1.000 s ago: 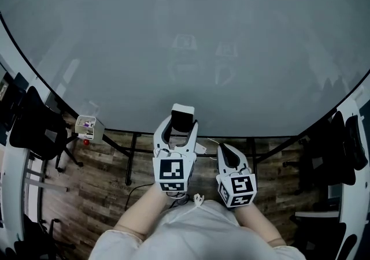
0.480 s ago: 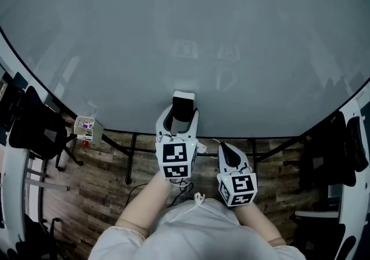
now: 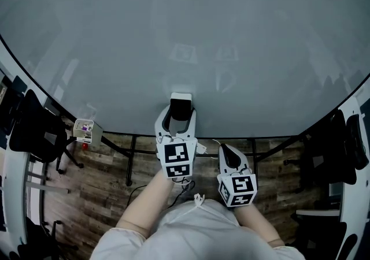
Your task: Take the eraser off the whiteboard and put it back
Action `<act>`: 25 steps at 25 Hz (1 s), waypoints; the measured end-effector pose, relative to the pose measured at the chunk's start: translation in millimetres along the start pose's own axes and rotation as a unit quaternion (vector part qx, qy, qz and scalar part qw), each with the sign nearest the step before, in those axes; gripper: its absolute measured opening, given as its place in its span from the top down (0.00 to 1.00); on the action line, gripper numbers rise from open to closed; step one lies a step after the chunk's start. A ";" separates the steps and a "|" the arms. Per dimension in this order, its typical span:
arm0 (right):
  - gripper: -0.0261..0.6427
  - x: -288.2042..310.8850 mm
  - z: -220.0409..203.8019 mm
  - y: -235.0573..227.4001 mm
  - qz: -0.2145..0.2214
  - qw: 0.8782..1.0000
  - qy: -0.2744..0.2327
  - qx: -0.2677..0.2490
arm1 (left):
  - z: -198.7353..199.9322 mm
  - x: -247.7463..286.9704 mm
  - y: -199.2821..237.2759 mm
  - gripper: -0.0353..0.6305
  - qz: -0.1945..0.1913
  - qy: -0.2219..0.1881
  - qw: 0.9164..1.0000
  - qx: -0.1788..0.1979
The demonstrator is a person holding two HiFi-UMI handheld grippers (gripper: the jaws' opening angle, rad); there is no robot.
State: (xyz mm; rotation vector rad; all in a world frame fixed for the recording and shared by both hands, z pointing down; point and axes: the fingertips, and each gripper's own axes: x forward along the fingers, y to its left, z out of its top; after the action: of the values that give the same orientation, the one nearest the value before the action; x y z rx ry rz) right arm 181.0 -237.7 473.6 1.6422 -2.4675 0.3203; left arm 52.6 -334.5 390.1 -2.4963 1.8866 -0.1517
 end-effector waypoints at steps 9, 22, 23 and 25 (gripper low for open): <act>0.92 -7.6 -5.2 3.4 0.002 1.000 0.005 0.007 | 11.4 -13.8 -2.4 0.51 -0.003 -0.022 0.999 0.032; 0.92 -15.9 -5.8 12.7 0.006 1.000 -0.012 0.002 | -38.4 -72.3 -23.8 0.65 -0.016 0.002 0.999 0.029; 0.92 -15.9 -5.8 13.7 0.007 1.000 -0.013 0.002 | -44.5 -75.1 -24.7 0.69 -0.018 0.009 0.999 0.026; 0.92 -15.9 -7.0 15.2 0.010 1.000 -0.012 0.003 | -54.1 -80.6 -24.5 0.81 -0.016 0.019 1.000 0.016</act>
State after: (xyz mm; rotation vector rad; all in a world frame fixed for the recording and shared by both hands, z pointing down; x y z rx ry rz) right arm 173.1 -216.1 475.0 1.6346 -2.5029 0.3120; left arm 49.9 -247.6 439.7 -2.5215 1.8419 -0.2297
